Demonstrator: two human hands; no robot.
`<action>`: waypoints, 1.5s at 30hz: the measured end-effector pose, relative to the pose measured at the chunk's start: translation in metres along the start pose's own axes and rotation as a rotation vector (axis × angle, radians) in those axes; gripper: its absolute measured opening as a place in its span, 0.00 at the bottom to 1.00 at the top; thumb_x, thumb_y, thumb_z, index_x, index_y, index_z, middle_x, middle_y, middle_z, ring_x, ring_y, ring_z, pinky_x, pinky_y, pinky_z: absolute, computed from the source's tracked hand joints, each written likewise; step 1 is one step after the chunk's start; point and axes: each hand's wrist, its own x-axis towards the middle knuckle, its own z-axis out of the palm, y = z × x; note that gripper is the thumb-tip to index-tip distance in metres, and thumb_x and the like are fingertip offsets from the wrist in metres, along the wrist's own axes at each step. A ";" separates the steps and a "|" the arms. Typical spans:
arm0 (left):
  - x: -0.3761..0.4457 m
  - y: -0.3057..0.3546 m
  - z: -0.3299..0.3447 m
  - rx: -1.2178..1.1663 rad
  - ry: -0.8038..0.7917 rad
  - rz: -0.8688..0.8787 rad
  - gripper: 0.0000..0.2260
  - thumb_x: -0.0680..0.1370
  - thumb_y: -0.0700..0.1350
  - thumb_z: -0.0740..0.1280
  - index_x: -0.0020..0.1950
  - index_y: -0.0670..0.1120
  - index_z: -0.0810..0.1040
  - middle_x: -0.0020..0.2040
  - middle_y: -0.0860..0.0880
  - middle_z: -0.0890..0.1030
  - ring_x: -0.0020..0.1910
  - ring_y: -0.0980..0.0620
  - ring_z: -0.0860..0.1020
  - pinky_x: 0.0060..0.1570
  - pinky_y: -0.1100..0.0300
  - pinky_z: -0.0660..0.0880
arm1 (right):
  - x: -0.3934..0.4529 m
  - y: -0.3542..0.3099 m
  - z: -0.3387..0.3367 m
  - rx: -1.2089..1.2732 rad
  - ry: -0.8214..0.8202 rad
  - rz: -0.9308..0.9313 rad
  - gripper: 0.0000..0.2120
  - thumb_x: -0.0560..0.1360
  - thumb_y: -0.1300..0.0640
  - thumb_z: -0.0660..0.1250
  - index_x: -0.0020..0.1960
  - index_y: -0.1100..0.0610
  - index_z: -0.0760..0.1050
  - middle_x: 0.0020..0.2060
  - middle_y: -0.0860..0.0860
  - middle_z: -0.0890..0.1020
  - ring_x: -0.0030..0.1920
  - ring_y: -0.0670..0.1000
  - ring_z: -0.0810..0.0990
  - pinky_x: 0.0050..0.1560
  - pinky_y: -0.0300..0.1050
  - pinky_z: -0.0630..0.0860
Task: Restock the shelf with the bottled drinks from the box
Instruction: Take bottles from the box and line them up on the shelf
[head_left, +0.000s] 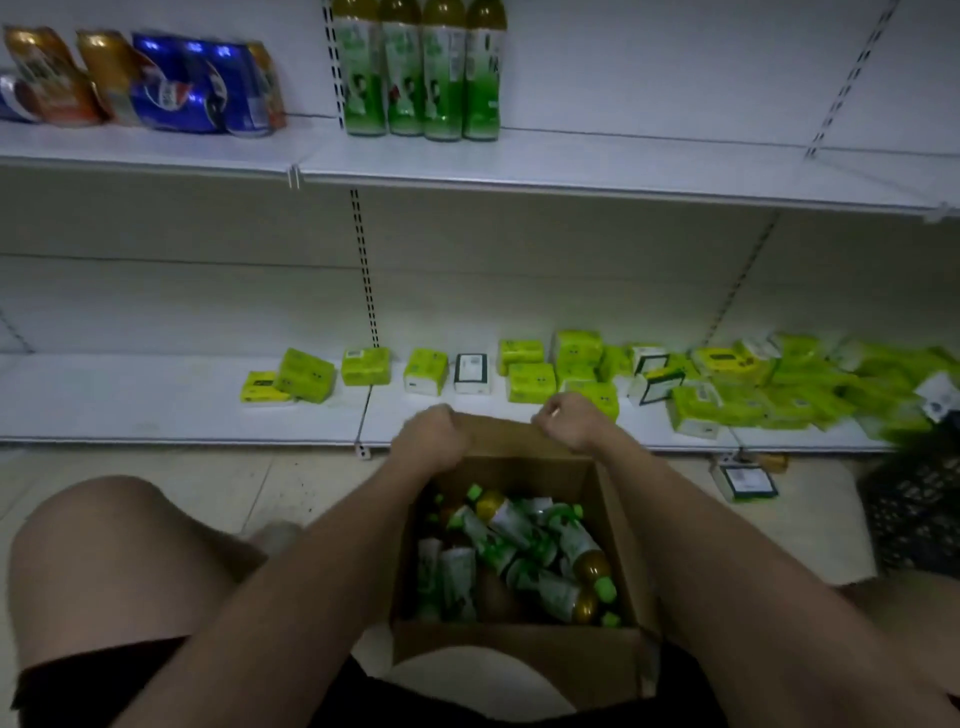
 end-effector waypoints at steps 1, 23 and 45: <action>-0.009 -0.012 0.022 -0.035 -0.037 -0.019 0.13 0.72 0.51 0.63 0.51 0.45 0.79 0.52 0.43 0.82 0.51 0.43 0.79 0.52 0.53 0.77 | -0.005 0.017 0.019 0.001 -0.023 0.029 0.10 0.75 0.53 0.64 0.44 0.60 0.79 0.44 0.59 0.82 0.46 0.56 0.80 0.45 0.46 0.76; 0.032 -0.112 0.203 -0.189 -0.399 -0.419 0.25 0.79 0.46 0.62 0.74 0.41 0.60 0.53 0.43 0.78 0.50 0.44 0.78 0.48 0.53 0.76 | 0.032 0.172 0.189 -0.086 -0.488 0.262 0.19 0.78 0.50 0.59 0.67 0.57 0.69 0.59 0.57 0.77 0.54 0.56 0.77 0.56 0.52 0.76; 0.099 -0.119 0.295 -0.143 -0.165 -0.845 0.38 0.73 0.46 0.72 0.75 0.39 0.53 0.71 0.36 0.62 0.68 0.35 0.67 0.63 0.45 0.69 | 0.075 0.199 0.240 -0.668 -0.602 0.198 0.32 0.78 0.62 0.61 0.76 0.55 0.50 0.69 0.63 0.66 0.68 0.61 0.68 0.55 0.50 0.76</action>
